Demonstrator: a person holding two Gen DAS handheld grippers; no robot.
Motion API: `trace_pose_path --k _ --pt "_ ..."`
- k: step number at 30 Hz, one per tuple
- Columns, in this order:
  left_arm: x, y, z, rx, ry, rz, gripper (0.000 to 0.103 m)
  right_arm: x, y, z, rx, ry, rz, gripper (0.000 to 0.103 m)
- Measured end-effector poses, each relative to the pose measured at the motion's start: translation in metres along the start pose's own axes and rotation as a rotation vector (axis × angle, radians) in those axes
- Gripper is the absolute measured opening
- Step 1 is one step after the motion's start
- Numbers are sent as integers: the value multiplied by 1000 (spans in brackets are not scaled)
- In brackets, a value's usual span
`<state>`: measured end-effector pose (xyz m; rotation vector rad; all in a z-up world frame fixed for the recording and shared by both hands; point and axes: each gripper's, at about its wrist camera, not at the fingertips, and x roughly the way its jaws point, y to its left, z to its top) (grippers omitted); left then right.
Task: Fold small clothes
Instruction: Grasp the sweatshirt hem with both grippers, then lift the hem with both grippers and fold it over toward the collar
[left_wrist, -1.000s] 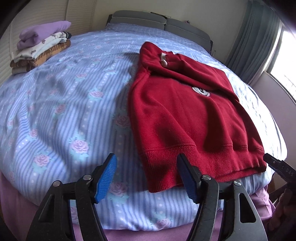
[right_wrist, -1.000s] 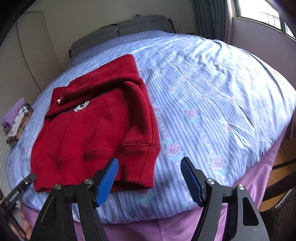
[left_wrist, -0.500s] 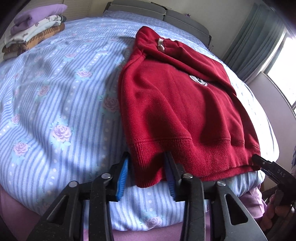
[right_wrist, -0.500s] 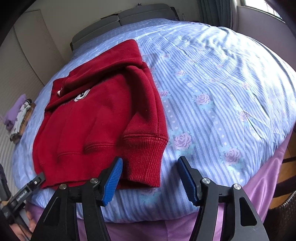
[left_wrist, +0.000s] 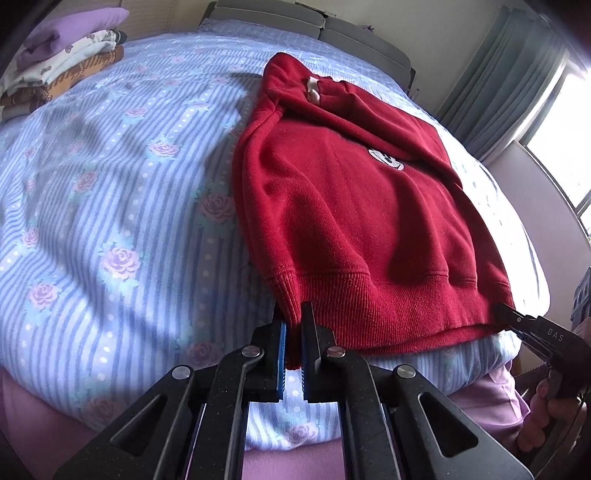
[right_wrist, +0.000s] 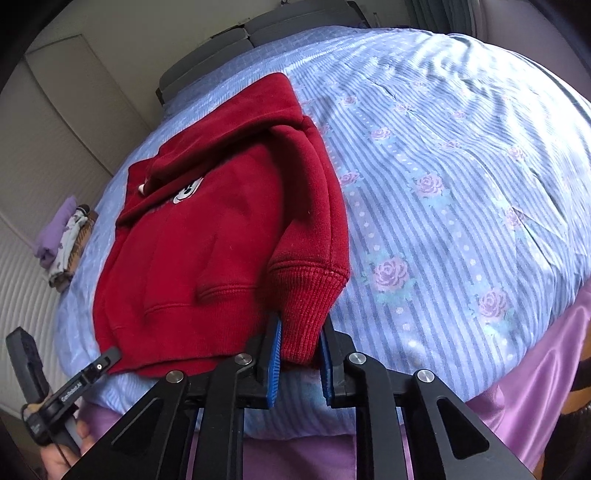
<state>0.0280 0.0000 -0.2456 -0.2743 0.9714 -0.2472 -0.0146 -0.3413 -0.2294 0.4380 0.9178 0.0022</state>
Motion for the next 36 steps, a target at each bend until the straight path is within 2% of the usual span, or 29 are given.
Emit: trace_pose_path --k 11,15,19,23,29,36 --pt "-20 -5 -2 53 -9 35 7 -23 -4 -7 40 -8 26 16" --pt "-20 -5 0 56 -17 40 7 -25 6 -4 -13 -40 4 15" --pt "-36 -11 11 65 -71 31 7 -44 12 8 -19 -119 36 15" --pt "-58 -16 36 46 -150 -10 7 -69 24 34 -11 -221 75 15" --pt "-84 -23 96 5 -279 -69 7 -83 37 79 38 -309 147 15" --pt "-74 -30 175 -19 -374 -96 7 -71 55 145 59 -400 198 15"
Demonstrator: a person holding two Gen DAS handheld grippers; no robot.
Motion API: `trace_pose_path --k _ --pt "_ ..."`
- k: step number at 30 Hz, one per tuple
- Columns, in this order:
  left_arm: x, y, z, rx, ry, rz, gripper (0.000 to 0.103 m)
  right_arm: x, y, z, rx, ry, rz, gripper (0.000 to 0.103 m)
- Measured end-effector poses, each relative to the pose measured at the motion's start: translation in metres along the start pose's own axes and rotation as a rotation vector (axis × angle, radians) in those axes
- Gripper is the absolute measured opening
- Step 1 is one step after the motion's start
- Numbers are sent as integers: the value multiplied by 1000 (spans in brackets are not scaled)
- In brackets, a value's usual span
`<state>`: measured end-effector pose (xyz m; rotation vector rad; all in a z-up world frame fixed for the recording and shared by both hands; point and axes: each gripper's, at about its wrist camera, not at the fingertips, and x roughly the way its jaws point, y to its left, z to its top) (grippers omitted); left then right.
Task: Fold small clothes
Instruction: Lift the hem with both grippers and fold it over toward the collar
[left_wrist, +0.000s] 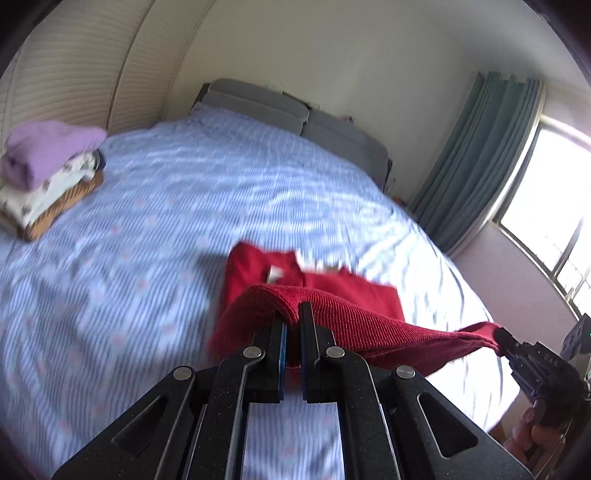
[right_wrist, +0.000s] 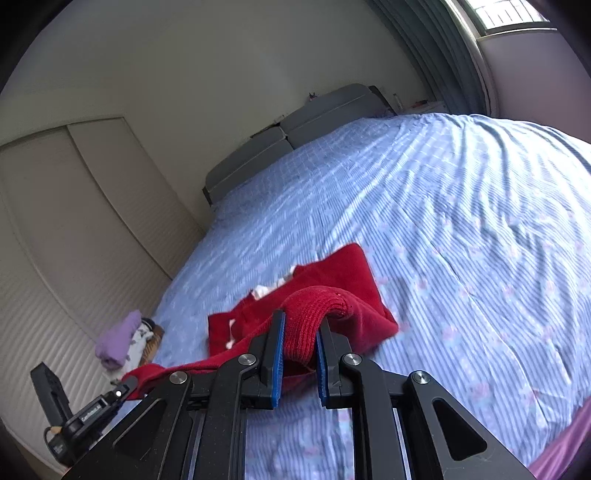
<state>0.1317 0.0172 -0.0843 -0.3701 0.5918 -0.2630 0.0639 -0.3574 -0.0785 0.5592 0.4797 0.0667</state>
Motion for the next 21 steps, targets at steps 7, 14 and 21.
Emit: trace_pose_path --k 7,14,21 --pt "78 4 53 -9 -43 21 7 86 -4 48 66 -22 1 15" --pt "158 19 71 -20 27 52 7 177 -20 66 62 31 -68 15" --pt "227 44 54 -9 116 127 8 245 -46 52 68 132 -141 15"
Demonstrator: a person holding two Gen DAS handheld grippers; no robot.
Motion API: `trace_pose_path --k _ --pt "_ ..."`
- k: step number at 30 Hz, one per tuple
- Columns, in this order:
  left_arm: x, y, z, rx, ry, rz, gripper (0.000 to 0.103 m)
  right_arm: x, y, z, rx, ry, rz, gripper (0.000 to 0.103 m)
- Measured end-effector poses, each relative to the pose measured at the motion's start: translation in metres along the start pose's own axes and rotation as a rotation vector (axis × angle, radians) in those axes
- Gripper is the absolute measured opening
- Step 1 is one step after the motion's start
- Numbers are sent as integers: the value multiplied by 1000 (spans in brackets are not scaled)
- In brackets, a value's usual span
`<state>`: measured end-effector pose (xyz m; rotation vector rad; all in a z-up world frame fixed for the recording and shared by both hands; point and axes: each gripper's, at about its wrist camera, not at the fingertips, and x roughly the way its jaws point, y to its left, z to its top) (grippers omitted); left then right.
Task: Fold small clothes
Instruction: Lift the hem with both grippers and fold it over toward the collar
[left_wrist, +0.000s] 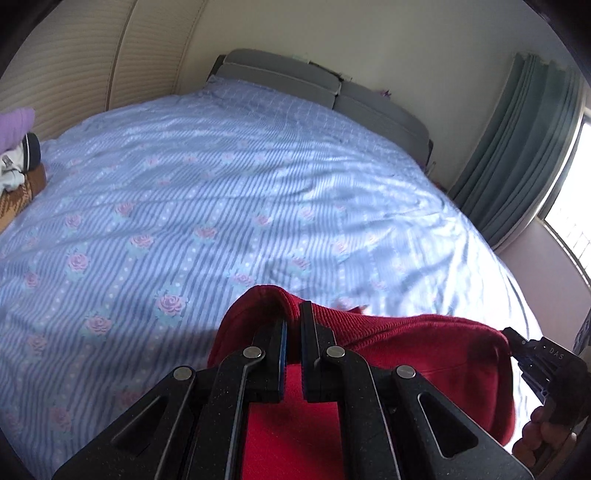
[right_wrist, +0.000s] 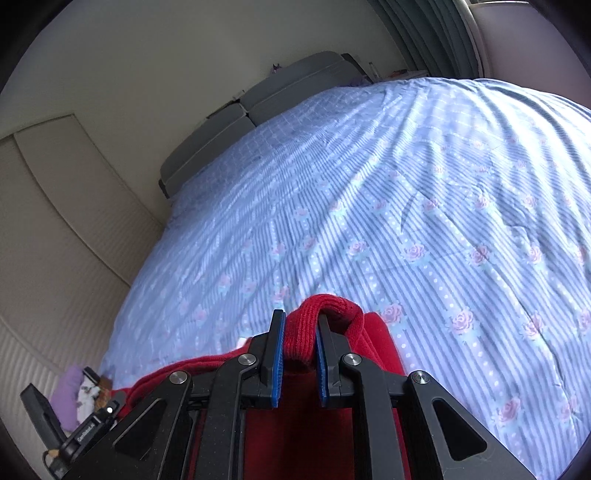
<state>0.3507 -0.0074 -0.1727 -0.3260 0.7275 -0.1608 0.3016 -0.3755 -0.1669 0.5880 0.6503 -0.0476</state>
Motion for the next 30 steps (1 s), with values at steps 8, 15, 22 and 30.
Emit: trace_pose_path --k 8,15,22,30 --pt "7 -4 -3 37 18 -3 11 21 3 -8 -52 19 -47 20" --pt "-35 -7 -4 63 -31 -18 67 -23 23 -11 -200 -68 -54 62" --pt "-18 3 2 121 41 18 67 -31 28 -14 -380 -81 -131 67" --pt "21 8 3 120 197 -54 53 12 24 -11 -451 65 -119 50"
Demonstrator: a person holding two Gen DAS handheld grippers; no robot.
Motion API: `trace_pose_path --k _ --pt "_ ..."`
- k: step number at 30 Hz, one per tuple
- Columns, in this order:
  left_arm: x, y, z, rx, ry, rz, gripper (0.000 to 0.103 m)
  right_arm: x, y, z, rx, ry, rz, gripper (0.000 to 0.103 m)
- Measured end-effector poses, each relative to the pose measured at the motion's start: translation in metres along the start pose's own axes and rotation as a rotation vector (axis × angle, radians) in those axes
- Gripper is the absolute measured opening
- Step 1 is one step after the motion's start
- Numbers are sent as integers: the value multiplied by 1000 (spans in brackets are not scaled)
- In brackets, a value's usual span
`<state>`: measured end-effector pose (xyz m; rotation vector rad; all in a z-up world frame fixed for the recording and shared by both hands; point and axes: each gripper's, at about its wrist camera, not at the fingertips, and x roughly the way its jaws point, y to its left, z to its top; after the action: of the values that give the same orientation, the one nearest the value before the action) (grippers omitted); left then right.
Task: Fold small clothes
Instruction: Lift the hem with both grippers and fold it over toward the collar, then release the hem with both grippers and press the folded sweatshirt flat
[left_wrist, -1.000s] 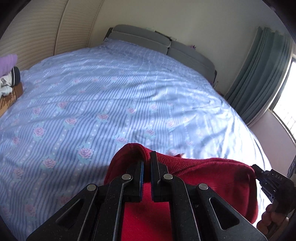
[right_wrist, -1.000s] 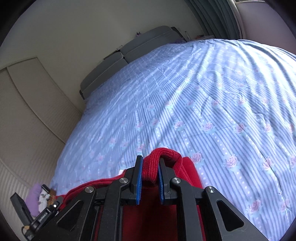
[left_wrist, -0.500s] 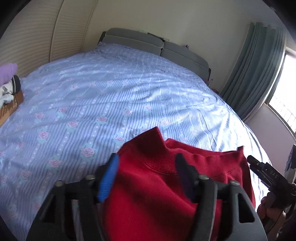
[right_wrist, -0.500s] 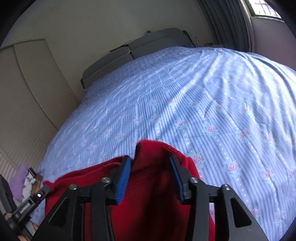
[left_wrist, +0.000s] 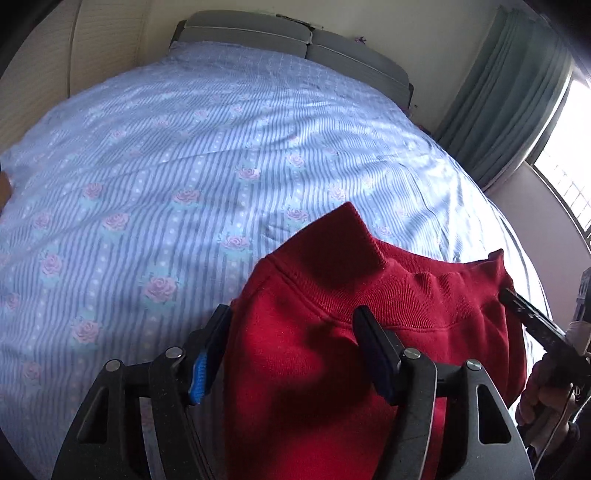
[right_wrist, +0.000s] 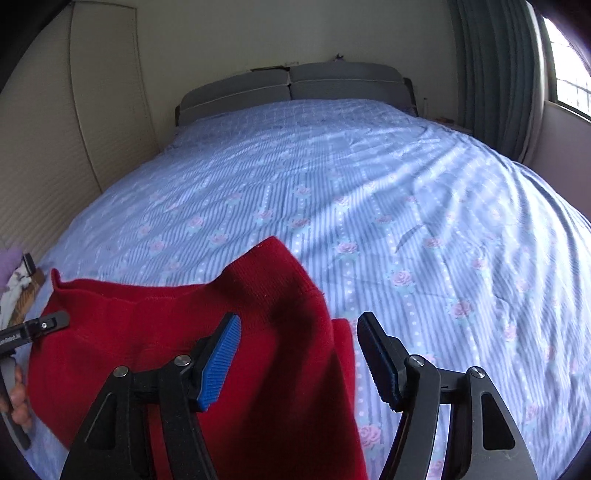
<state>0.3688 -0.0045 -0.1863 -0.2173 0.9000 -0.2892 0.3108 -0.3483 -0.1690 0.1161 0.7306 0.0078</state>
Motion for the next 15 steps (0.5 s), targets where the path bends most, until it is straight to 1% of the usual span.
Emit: trace_pose_path --k 1,2,3,5,6,8,9,10,12,13,15 --pt "0 0 -1 1 -6 12 45 5 2 -1 -11 22 -6 30" --pt "0 2 -2 -4 -8 22 34 6 2 -3 -19 25 -30 22" --pt "-1 4 -3 -21 -16 22 31 5 1 -3 -15 14 -33 14" --pt "-6 3 -4 -34 -39 28 29 -3 -3 -2 16 -23 -24 12" --pt "-10 -1 -5 -22 -62 42 29 -10 -4 0 27 -57 -24 11" --pt "-17 -5 -6 -14 -107 57 29 -21 -5 3 37 -108 -37 11" --pt "-17 -5 -6 -21 -121 66 27 -23 -5 3 41 -118 -45 11" --pt "-16 -3 -5 -29 -129 73 27 -21 -5 3 43 -118 -55 11" --pt "-7 3 -4 -59 -108 76 27 -6 -7 -2 37 -73 -82 11" --pt "-1 5 -4 -58 -87 78 27 5 -9 -6 47 -38 -93 11" --pt "3 3 -3 -35 -79 89 27 19 -13 -12 62 8 -98 11"
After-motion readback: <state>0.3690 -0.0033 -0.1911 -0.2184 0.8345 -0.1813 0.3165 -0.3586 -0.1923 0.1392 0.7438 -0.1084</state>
